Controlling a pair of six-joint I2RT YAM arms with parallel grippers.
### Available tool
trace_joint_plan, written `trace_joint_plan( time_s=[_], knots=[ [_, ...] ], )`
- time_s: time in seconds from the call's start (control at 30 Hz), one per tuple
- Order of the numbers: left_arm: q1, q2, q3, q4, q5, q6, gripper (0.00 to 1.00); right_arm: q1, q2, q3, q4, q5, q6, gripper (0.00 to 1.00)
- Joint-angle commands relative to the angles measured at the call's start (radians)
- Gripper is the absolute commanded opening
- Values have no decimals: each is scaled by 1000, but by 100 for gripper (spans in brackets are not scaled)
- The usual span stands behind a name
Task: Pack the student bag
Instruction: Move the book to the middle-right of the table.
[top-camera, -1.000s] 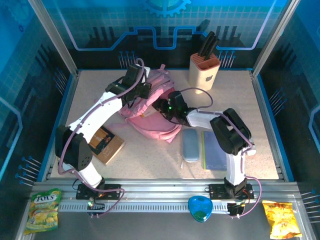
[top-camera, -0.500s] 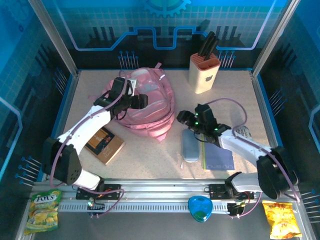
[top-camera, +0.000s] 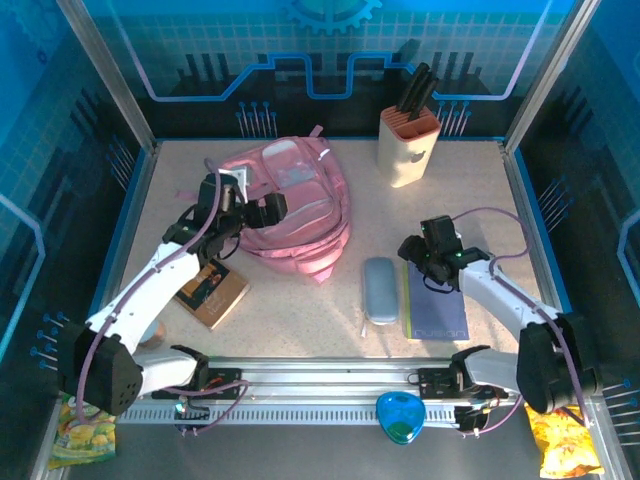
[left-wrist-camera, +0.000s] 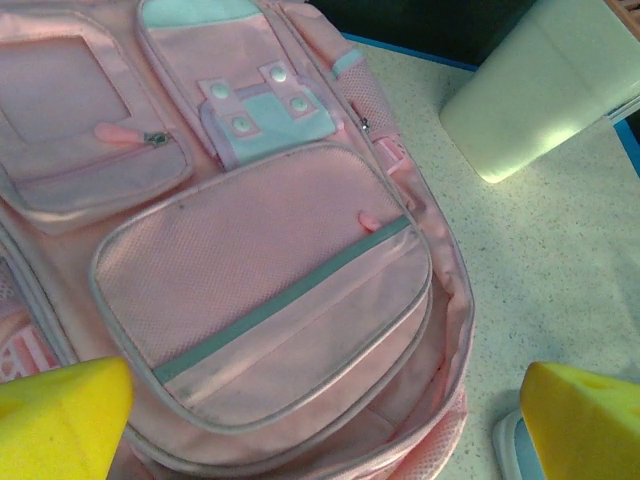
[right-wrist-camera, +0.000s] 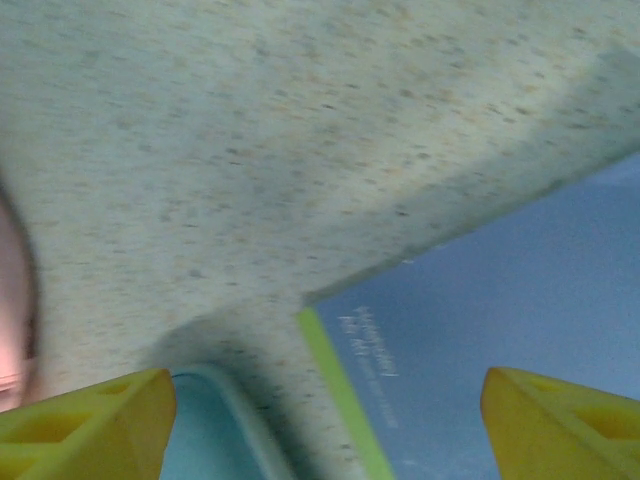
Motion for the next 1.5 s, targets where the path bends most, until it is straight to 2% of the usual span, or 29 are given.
trace_joint_plan(
  time_s=[0.0, 0.27, 0.5, 0.73, 0.93, 1.03, 1.2, 1.47],
  knots=[
    [24, -31, -25, 35, 45, -65, 99, -22, 43, -2, -51, 12, -6, 81],
    [34, -9, 6, 9, 130, -72, 99, -43, 178, 1, 29, -74, 71, 81],
    [32, 43, 17, 41, 272, -109, 99, -64, 303, 3, 228, -134, 137, 79],
    [13, 131, 47, 47, 365, -147, 99, -120, 512, 195, 308, -159, 120, 77],
    [-65, 243, 112, 49, 383, -162, 99, -178, 663, 394, 310, -212, 27, 72],
    [-116, 314, 163, 56, 389, -181, 99, -194, 644, 404, 315, -258, -32, 71],
    [-207, 458, 268, 89, 398, -238, 99, -198, 500, 336, 265, -312, -138, 71],
    [-306, 669, 426, 157, 404, -358, 96, -232, 391, 263, 70, -225, -227, 71]
  ],
)
